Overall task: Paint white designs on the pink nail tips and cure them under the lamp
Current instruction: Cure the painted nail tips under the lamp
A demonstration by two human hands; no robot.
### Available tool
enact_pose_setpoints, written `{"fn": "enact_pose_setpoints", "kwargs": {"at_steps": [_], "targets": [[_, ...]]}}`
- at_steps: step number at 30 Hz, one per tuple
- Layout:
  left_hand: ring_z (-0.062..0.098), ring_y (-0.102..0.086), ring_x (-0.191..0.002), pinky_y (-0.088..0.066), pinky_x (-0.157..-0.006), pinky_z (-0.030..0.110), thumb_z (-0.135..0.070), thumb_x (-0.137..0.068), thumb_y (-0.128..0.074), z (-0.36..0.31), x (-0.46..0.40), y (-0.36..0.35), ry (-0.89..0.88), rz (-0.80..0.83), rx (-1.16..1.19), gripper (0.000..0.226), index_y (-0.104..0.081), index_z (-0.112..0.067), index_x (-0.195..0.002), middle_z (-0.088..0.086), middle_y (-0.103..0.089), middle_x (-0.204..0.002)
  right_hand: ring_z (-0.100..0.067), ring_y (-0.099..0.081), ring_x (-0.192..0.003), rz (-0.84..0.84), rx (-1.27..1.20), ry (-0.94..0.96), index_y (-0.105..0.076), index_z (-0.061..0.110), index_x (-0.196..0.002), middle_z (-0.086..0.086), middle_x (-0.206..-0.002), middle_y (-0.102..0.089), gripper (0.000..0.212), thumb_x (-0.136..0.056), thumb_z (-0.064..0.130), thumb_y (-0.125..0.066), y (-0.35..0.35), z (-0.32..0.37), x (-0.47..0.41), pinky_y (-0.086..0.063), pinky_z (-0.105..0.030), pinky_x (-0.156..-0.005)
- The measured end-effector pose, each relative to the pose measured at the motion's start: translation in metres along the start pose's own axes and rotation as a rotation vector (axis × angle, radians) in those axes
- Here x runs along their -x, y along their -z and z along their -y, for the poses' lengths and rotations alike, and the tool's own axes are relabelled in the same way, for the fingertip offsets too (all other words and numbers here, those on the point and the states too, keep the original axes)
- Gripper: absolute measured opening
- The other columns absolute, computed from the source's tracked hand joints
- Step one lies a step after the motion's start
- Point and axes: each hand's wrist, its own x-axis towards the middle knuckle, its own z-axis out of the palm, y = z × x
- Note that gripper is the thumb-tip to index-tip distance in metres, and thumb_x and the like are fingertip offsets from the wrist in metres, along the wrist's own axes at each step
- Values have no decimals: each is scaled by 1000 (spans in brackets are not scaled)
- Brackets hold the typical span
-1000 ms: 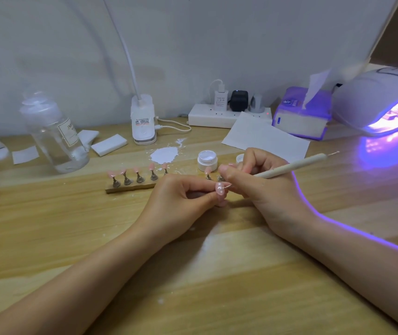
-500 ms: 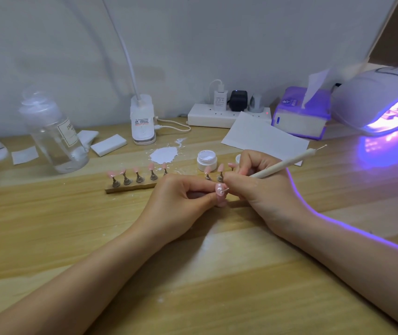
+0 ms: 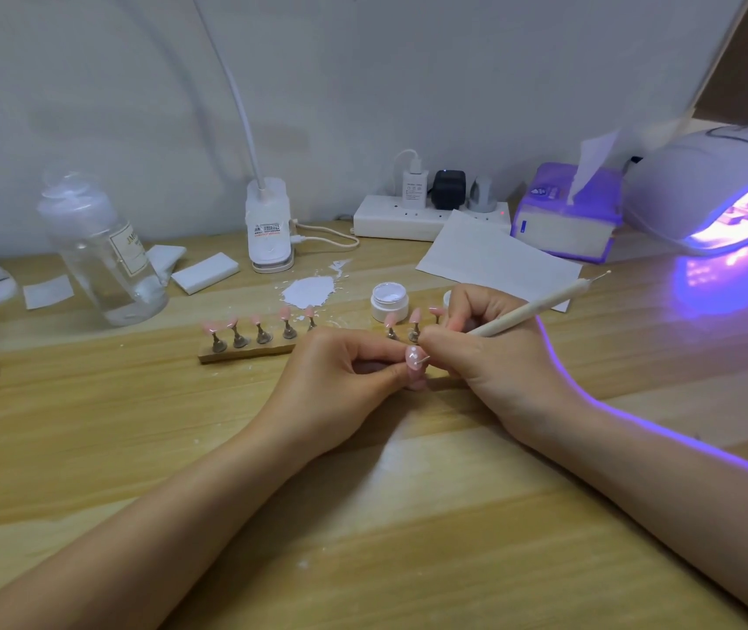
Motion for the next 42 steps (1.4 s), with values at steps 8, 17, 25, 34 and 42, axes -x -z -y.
{"fn": "enact_pose_setpoints", "kwargs": {"at_steps": [8, 17, 25, 34, 42], "targets": [[-14, -58, -67, -41, -65, 2, -10, -78, -69, 0, -1, -1, 1, 2, 1, 7, -75, -14, -80, -13, -71, -73, 5, -65, -65, -16, -4, -9, -38, 11, -49, 5, -42, -52, 37, -66, -15, -58, 0, 0, 0, -45, -8, -50], [-15, -57, -65, -40, -64, 1, -10, -78, -69, 1, -1, -1, -12, 2, -10, 7, -74, -14, -79, -14, -71, -72, 7, -64, -64, -7, -8, -12, -37, 10, -50, 6, -39, -51, 38, -67, -17, -56, -1, 2, 0, -44, -8, -49], [-14, -59, -66, -41, -64, 1, -8, -79, -68, 2, -1, 0, -22, 4, -9, 9, -74, -15, -78, -13, -71, -69, 4, -61, -56, -1, 3, -12, -38, 9, -49, 6, -38, -49, 36, -66, -16, -58, -1, 1, 0, -44, -7, -48], [-13, -59, -69, -42, -66, 3, -11, -78, -69, 2, -2, 0, -25, 7, -31, 6, -75, -12, -80, -13, -71, -73, 5, -64, -64, -15, 23, -12, -38, 12, -47, 6, -41, -50, 38, -65, -14, -60, 1, -1, -1, -45, -8, -50], [-13, -59, -68, -42, -66, 3, -11, -78, -69, 3, -2, 0, -25, 12, -16, 7, -75, -13, -80, -13, -71, -74, 4, -64, -65, -24, 18, -5, -39, 15, -45, 4, -42, -50, 34, -57, -4, -65, 1, -1, -1, -45, -9, -52]]}}
